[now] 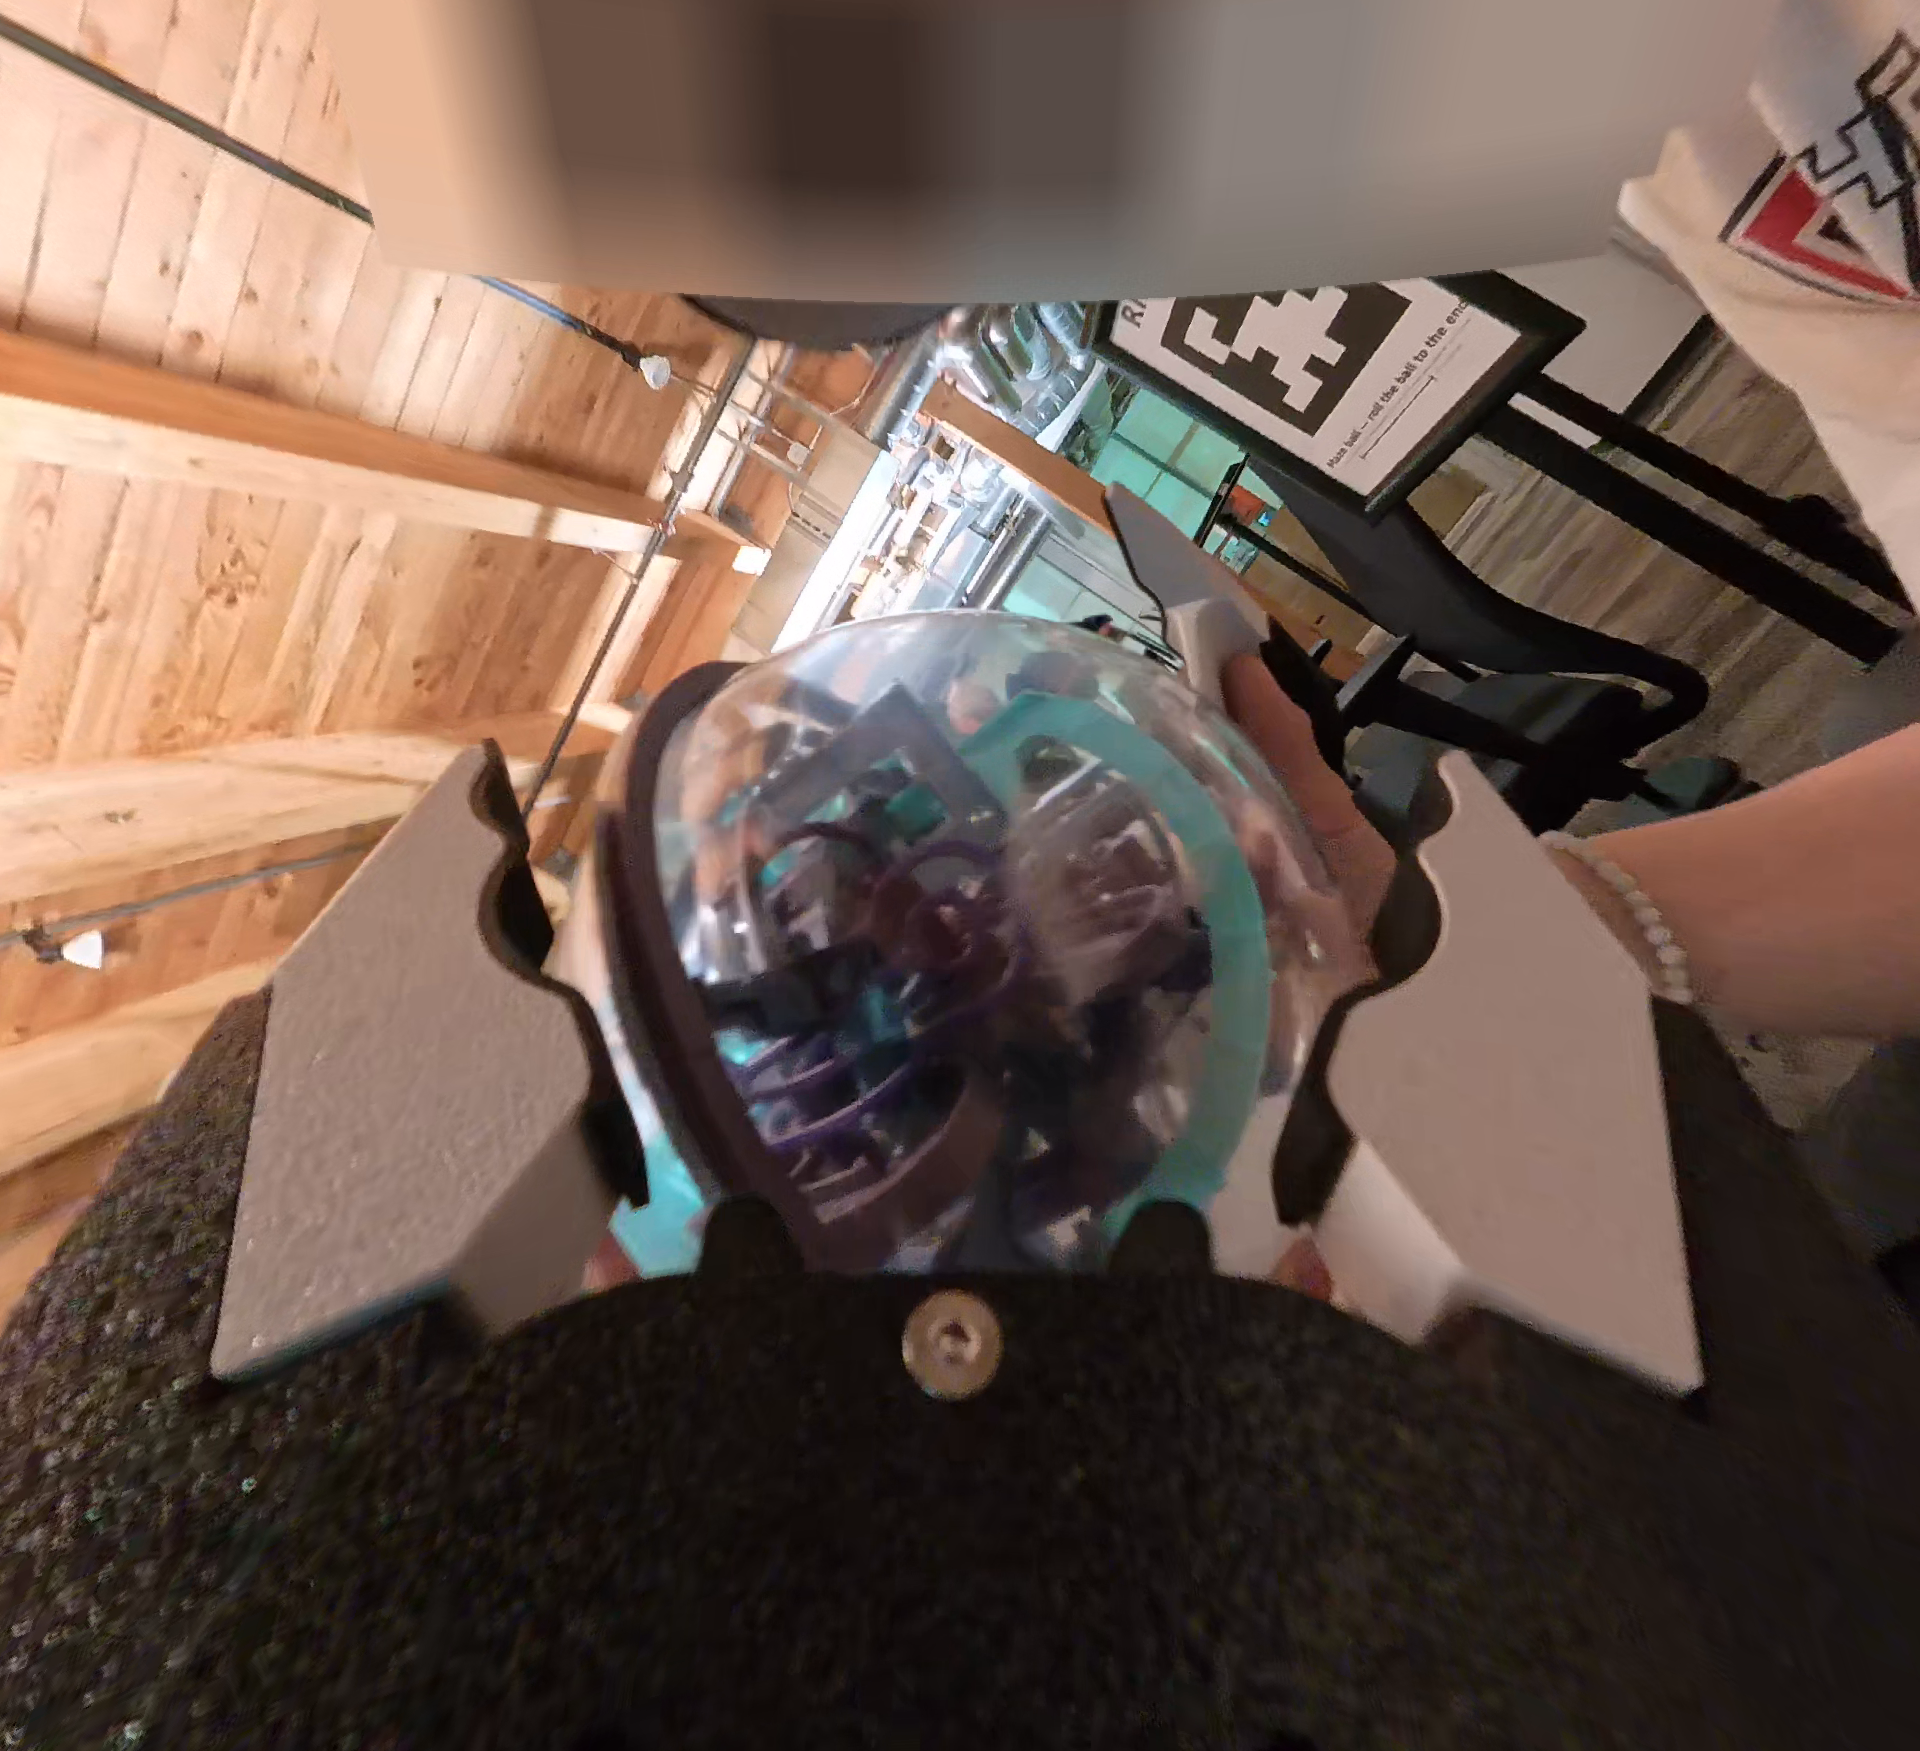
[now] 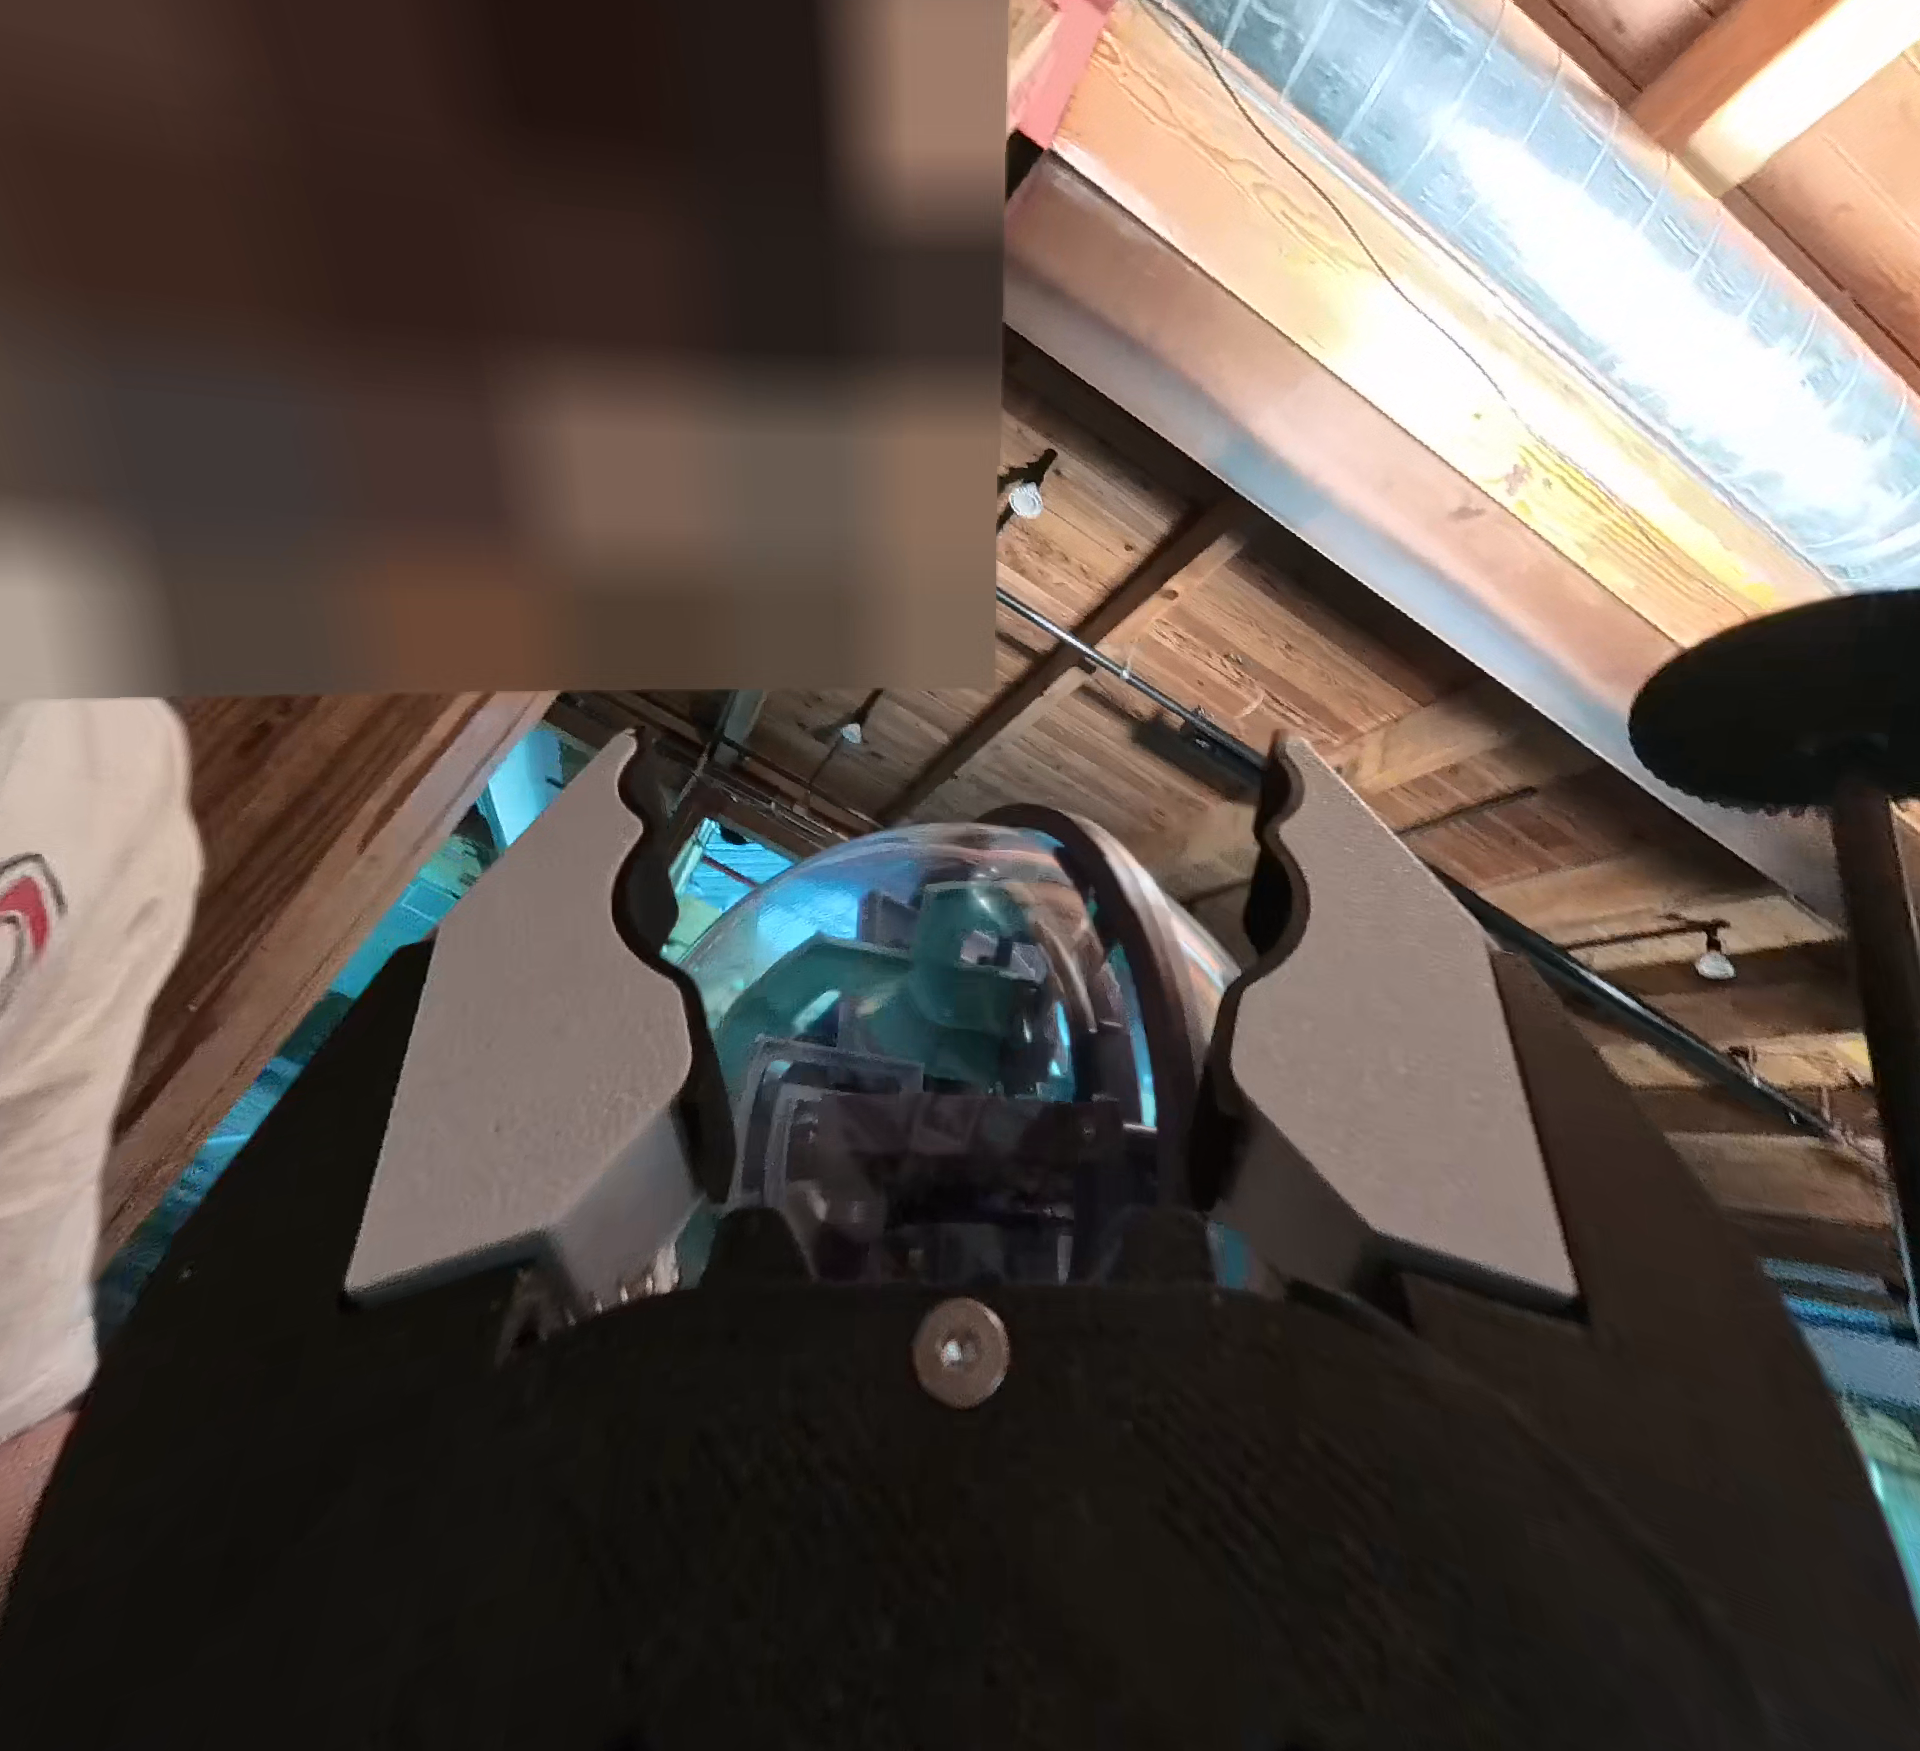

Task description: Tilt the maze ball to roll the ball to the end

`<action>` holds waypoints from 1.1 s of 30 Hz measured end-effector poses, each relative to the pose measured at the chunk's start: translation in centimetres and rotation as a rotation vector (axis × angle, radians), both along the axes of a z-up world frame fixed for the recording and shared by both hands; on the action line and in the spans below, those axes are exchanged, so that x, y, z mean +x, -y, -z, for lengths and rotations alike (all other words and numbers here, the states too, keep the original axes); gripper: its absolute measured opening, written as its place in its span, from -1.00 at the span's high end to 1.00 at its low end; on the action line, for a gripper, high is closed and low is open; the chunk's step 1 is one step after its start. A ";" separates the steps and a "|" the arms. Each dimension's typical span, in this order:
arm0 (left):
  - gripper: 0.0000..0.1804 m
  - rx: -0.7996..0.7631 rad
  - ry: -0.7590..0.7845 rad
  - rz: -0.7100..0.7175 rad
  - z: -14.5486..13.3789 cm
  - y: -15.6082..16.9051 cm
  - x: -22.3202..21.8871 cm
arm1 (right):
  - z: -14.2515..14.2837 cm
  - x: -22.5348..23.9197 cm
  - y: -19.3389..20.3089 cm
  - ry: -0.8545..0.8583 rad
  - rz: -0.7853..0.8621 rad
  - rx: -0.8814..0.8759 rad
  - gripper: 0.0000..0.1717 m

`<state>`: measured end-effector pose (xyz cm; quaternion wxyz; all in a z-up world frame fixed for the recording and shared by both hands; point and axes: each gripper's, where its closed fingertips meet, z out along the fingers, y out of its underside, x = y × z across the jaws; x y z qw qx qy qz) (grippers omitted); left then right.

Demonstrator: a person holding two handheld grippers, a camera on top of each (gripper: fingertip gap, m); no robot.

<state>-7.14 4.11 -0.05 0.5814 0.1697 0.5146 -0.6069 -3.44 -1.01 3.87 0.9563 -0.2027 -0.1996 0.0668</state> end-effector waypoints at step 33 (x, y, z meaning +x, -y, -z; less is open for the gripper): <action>-0.74 -0.027 0.140 0.078 -8.0 2.9 -8.7 | -9.4 -10.7 2.1 0.141 0.211 -0.109 -0.31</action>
